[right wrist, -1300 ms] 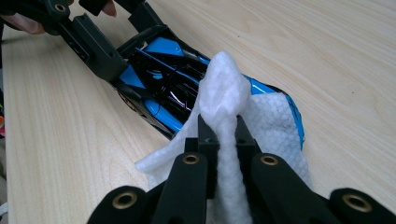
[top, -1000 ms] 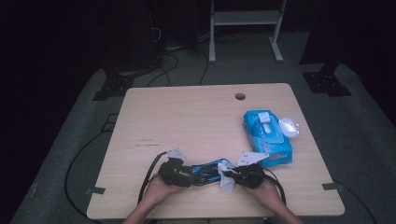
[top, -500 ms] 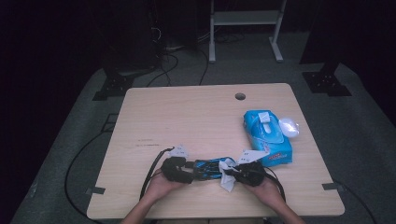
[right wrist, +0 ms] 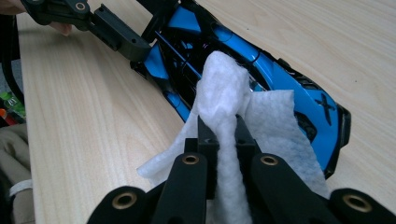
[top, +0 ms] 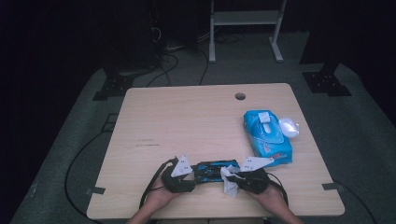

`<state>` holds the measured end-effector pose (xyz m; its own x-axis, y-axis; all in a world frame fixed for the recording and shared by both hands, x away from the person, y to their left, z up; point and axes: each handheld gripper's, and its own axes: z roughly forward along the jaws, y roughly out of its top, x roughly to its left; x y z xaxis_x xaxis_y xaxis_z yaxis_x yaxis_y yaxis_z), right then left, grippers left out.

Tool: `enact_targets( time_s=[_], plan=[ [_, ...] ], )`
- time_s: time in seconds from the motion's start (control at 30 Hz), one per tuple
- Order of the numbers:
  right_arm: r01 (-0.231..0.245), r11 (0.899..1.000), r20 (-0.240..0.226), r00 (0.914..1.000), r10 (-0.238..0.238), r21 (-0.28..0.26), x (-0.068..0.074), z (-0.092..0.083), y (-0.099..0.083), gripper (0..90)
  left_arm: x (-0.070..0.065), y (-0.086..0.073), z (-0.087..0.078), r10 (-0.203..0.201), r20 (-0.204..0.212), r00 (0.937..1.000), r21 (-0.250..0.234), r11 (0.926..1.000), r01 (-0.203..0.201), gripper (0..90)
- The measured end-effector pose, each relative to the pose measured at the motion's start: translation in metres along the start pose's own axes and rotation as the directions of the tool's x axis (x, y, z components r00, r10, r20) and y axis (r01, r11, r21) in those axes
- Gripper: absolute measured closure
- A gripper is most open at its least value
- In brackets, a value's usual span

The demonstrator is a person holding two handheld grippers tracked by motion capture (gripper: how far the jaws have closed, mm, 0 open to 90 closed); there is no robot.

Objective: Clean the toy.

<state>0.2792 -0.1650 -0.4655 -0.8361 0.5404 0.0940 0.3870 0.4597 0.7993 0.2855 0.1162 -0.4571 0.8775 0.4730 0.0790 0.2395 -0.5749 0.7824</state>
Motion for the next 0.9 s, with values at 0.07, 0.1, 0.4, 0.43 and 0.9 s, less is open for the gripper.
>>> enact_targets(
  time_s=[0.07,0.1,0.4,0.43,0.9],
  plan=[
    [-0.002,1.0,-0.002,1.0,0.002,0.001,0.001,0.0,0.0,86.6,-0.002,0.0,-0.001,0.02,-0.012,0.9997,0.001,0.9998,-0.02,53.1],
    [-0.001,1.0,-0.004,1.0,0.001,0.004,0.001,-0.001,-0.001,86.6,-0.003,-0.001,-0.002,0.031,-0.017,0.9994,-0.002,0.9995,-0.031,53.7],
    [0.011,0.998,-0.017,0.9998,-0.01,0.055,0.01,0.001,-0.007,86.5,-0.012,-0.004,-0.008,0.065,-0.021,0.9977,-0.022,0.9976,-0.065,59.7],
    [0.012,0.996,-0.016,0.9998,-0.01,0.09,0.011,0.005,-0.011,86.5,-0.015,-0.004,-0.009,0.08,-0.012,0.9968,-0.026,0.9965,-0.08,61.6],
    [0.009,0.998,-0.054,0.9985,-0.006,0.056,0.022,-0.008,-0.006,86.5,-0.028,-0.006,-0.01,0.132,0.013,0.9912,-0.041,0.9905,-0.131,69.5]
  ],
)
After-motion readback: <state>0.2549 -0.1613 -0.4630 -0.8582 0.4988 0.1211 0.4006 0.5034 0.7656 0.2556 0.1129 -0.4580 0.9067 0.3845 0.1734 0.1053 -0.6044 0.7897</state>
